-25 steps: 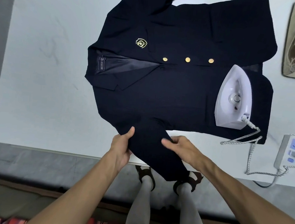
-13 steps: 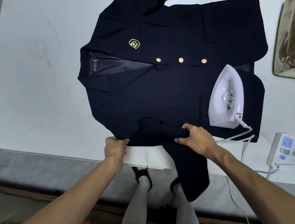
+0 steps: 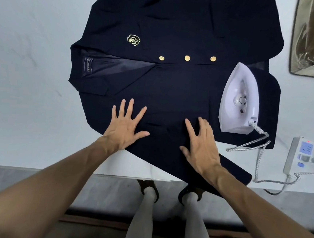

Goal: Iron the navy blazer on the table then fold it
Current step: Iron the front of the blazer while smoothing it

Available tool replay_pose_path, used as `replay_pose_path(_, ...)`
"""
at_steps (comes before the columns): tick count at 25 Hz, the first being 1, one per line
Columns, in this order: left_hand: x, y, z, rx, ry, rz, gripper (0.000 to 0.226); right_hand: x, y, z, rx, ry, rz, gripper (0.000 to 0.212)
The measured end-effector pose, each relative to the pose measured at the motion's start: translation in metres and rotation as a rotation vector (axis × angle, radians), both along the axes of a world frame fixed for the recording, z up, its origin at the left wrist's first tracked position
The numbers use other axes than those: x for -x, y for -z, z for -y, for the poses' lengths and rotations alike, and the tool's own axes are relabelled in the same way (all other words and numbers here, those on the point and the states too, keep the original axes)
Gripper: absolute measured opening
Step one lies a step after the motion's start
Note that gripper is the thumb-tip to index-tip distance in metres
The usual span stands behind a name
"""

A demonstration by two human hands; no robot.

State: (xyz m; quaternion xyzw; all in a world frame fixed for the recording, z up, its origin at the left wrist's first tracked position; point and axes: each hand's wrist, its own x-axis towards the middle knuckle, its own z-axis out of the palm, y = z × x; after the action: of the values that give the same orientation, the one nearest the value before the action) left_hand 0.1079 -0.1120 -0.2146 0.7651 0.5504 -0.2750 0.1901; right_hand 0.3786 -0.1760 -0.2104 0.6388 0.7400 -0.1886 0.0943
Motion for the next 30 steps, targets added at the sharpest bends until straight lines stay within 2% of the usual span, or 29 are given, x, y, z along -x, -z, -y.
replay_pose_path(2, -0.001, 0.004, 0.001, 0.002, 0.025, -0.042, 0.096, 0.004, 0.016, 0.003, -0.020, -0.014, 0.062, 0.079)
replay_pose_path(7, -0.010, 0.018, 0.002, -0.057, 0.007, -0.063, 0.100, -0.003, 0.034, -0.002, 0.006, -0.036, 0.062, 0.072)
replay_pose_path(10, -0.017, 0.011, 0.004, -0.053, -0.004, 0.073, 0.096, 0.004, 0.018, -0.007, 0.012, 0.001, 0.007, 0.076)
replay_pose_path(13, -0.046, 0.002, 0.007, -0.066, -0.001, 0.288, 0.085, -0.004, -0.031, -0.031, -0.258, -0.007, -0.165, 0.066)
replay_pose_path(15, -0.075, 0.004, 0.002, -0.101, 0.000, 0.319, 0.081, -0.031, -0.064, -0.065, -0.413, 0.194, -0.099, 0.057)
replay_pose_path(16, -0.089, 0.007, -0.002, -0.129, 0.022, 0.292, 0.082, -0.049, -0.076, -0.085, -0.410, 0.346, -0.017, 0.059)
replay_pose_path(18, -0.108, 0.016, -0.010, -0.193, 0.092, 0.213, 0.084, -0.084, -0.074, -0.115, -0.241, 0.583, 0.044, 0.067)
replay_pose_path(20, -0.121, 0.028, -0.015, -0.222, 0.147, 0.151, 0.087, -0.104, -0.063, -0.128, 0.003, 0.705, -0.171, 0.062)
replay_pose_path(21, -0.124, 0.034, -0.015, -0.235, 0.161, 0.129, 0.088, -0.109, -0.058, -0.130, 0.054, 0.730, -0.272, 0.057)
replay_pose_path(22, -0.128, 0.038, -0.015, -0.256, 0.167, 0.115, 0.089, -0.113, -0.056, -0.130, 0.040, 0.724, -0.291, 0.053)
replay_pose_path(26, -0.138, 0.046, -0.021, -0.306, 0.135, 0.096, 0.091, -0.131, -0.076, -0.147, -0.204, 0.557, -0.137, 0.046)
replay_pose_path(30, -0.148, 0.047, -0.039, -0.338, 0.113, 0.100, 0.090, -0.157, -0.095, -0.169, -0.251, 0.473, -0.144, 0.039)
